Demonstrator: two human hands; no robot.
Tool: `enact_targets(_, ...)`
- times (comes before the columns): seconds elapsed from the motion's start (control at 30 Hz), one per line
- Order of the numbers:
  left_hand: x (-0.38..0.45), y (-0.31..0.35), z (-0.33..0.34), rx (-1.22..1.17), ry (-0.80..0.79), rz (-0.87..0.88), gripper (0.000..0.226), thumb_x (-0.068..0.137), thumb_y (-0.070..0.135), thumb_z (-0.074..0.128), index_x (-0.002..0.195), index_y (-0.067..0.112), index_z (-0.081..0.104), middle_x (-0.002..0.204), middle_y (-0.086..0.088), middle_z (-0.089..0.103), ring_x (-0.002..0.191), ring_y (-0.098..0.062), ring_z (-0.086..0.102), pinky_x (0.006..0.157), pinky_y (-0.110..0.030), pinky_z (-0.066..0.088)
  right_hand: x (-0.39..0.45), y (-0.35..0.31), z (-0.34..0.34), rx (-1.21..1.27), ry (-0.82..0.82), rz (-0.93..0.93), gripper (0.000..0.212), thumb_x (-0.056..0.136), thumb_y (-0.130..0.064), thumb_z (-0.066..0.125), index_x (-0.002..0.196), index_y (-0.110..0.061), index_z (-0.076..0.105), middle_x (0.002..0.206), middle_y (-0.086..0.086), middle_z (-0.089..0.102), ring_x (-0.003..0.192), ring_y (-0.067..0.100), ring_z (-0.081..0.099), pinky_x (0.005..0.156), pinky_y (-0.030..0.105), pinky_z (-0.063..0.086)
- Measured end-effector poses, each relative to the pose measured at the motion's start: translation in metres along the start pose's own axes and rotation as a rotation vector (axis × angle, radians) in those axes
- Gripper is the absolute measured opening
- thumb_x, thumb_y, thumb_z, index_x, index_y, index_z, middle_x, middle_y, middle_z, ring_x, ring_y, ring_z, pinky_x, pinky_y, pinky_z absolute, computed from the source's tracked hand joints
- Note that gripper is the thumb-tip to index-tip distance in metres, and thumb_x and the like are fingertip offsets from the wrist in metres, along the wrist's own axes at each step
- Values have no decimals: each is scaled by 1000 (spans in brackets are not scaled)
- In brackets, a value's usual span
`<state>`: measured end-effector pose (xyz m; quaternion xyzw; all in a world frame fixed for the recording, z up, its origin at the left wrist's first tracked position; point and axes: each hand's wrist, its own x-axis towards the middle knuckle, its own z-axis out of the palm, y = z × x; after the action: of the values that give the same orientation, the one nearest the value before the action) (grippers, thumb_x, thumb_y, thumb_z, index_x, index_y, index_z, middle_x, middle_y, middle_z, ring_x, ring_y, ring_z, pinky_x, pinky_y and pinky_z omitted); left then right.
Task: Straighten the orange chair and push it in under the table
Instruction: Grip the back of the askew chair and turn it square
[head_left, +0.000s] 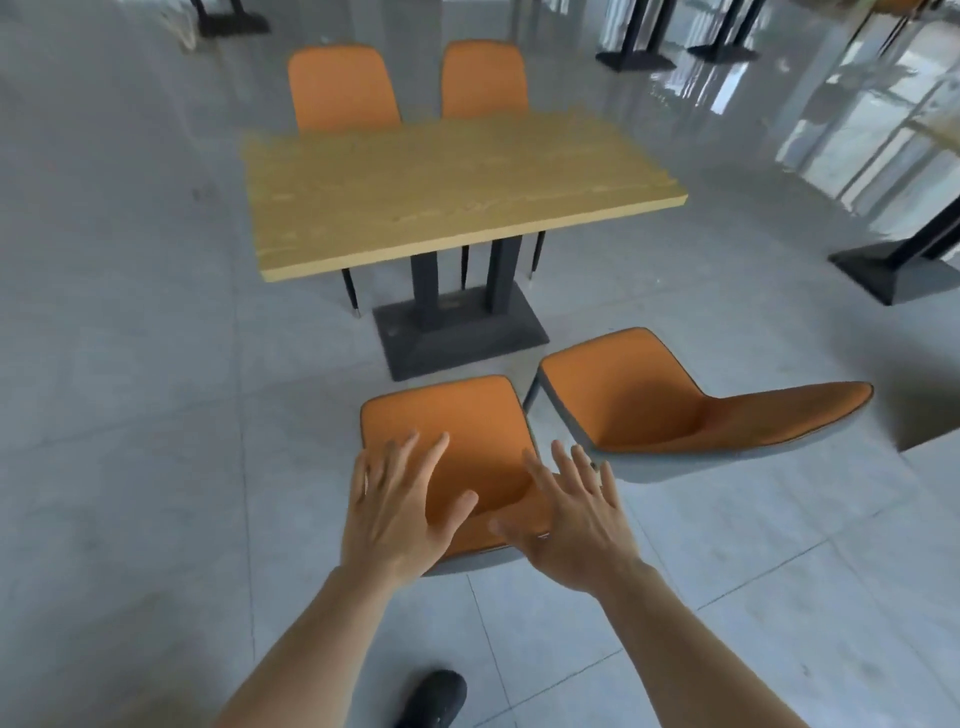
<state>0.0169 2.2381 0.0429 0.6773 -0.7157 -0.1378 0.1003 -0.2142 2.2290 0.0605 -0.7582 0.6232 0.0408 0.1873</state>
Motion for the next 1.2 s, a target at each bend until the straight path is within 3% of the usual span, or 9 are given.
enact_targets(0.17, -24, 18, 39, -11, 37, -93, 79, 91, 83, 22, 158, 43, 15, 167, 4, 18, 155, -19, 15, 127, -51, 4, -1, 29, 30, -63, -35, -131, 103, 79, -96, 20, 161, -38, 0, 173, 5, -4, 157, 29, -12, 126, 53, -6)
enact_targets(0.3, -32, 31, 69, -24, 37, -94, 79, 90, 84, 25, 158, 43, 16, 167, 6, 19, 154, -18, 15, 127, -45, 3, 3, 59, 51, -104, -27, -207, 109, 75, -100, 11, 162, -36, 6, 172, 5, 7, 157, 30, -5, 126, 54, -4)
enact_targets(0.37, -34, 37, 82, -28, 29, -113, 82, 88, 87, 23, 156, 43, 21, 164, 8, 26, 153, -18, 20, 127, -46, 7, 8, 72, 59, -90, 10, -220, 110, 74, -101, 7, 162, -35, 14, 169, 2, 21, 157, 30, 6, 126, 56, 0)
enact_targets(0.5, -33, 40, 95, 45, 2, -134, 85, 83, 92, 23, 147, 40, 44, 153, 16, 44, 141, -14, 38, 120, -40, 21, 17, 82, 75, -49, 121, -255, 93, 84, -94, 21, 152, -34, 40, 146, -7, 48, 142, 25, 35, 123, 58, 10)
enact_targets(0.6, -25, 40, 94, 57, 28, -133, 83, 82, 94, 24, 137, 40, 57, 140, 18, 56, 130, -14, 50, 109, -38, 34, 28, 86, 76, -33, 130, -263, 89, 86, -91, 21, 148, -33, 45, 143, -6, 50, 139, 27, 38, 124, 59, 7)
enact_targets(0.77, -3, 43, 95, 67, 48, -145, 84, 81, 95, 19, 128, 41, 62, 121, 20, 67, 118, -13, 57, 99, -35, 42, 53, 92, 62, -98, 70, -282, 95, 82, -90, 10, 152, -32, 39, 143, -3, 46, 140, 30, 35, 123, 63, 1)
enact_targets(1.2, 106, 10, 80, 62, 51, -166, 92, 77, 96, 7, 131, 43, 59, 121, 21, 66, 121, -12, 52, 105, -38, 37, 168, 79, 30, -125, 85, -297, 87, 84, -86, 15, 148, -33, 41, 141, -2, 48, 136, 30, 39, 123, 62, 4)
